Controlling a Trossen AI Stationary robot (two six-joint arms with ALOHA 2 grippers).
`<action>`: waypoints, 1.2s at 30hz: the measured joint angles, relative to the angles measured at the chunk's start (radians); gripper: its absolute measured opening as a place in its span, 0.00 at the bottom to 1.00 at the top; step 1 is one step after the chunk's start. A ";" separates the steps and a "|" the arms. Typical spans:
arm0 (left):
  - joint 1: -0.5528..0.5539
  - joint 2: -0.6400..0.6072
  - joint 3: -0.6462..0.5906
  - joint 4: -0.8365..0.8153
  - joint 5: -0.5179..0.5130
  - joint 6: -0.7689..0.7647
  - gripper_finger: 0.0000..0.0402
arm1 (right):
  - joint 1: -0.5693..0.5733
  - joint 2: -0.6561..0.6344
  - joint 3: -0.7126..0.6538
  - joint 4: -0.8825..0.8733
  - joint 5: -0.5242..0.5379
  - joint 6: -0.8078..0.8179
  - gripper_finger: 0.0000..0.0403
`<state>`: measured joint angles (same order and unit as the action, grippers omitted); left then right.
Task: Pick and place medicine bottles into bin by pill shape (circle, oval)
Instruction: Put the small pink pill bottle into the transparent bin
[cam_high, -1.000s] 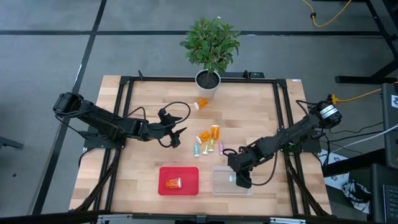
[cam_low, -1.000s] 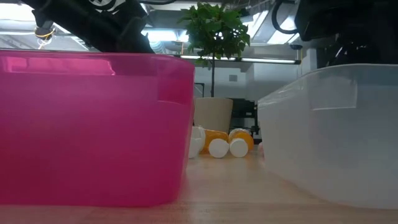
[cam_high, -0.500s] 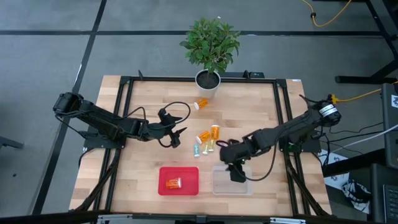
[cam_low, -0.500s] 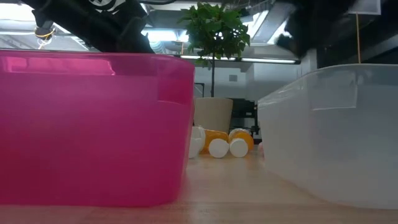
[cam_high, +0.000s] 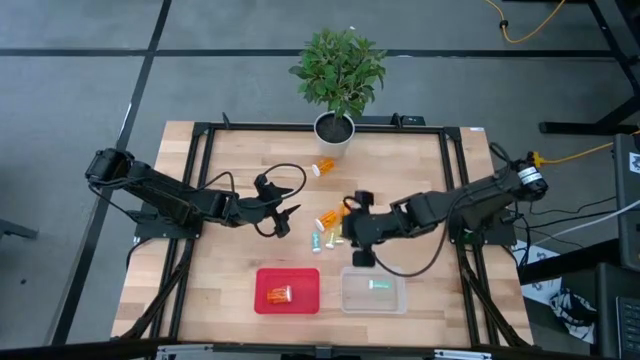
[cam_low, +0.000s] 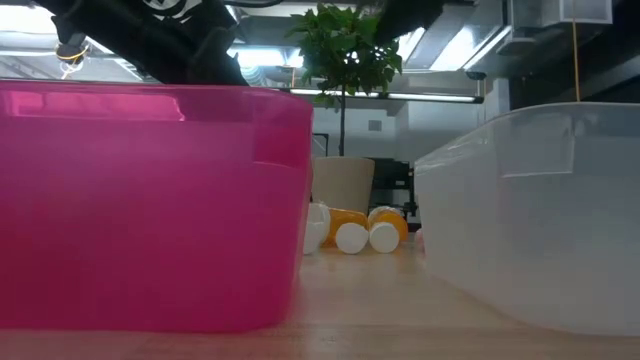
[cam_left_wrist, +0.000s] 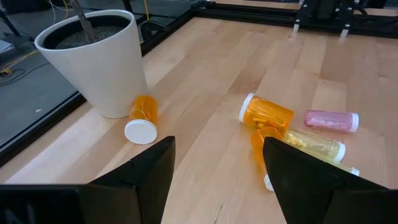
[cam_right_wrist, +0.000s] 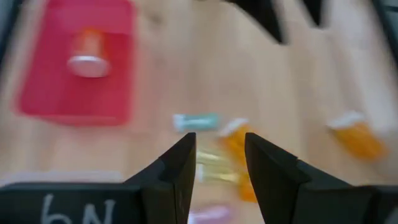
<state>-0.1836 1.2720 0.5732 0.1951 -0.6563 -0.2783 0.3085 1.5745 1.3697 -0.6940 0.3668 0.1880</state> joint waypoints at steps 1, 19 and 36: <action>0.000 0.000 0.000 0.000 0.000 0.000 0.59 | -0.011 0.000 0.000 -0.017 0.025 0.017 0.35; 0.000 0.000 0.000 0.000 0.022 -0.003 0.59 | -0.241 -0.001 0.000 -0.288 0.114 0.077 0.35; 0.000 0.000 0.000 0.000 0.100 0.000 0.59 | -0.420 -0.001 -0.001 -0.228 -0.281 -0.245 0.35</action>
<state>-0.1836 1.2720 0.5732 0.1947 -0.5568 -0.2787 -0.1119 1.5734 1.3685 -0.9223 0.0854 -0.0570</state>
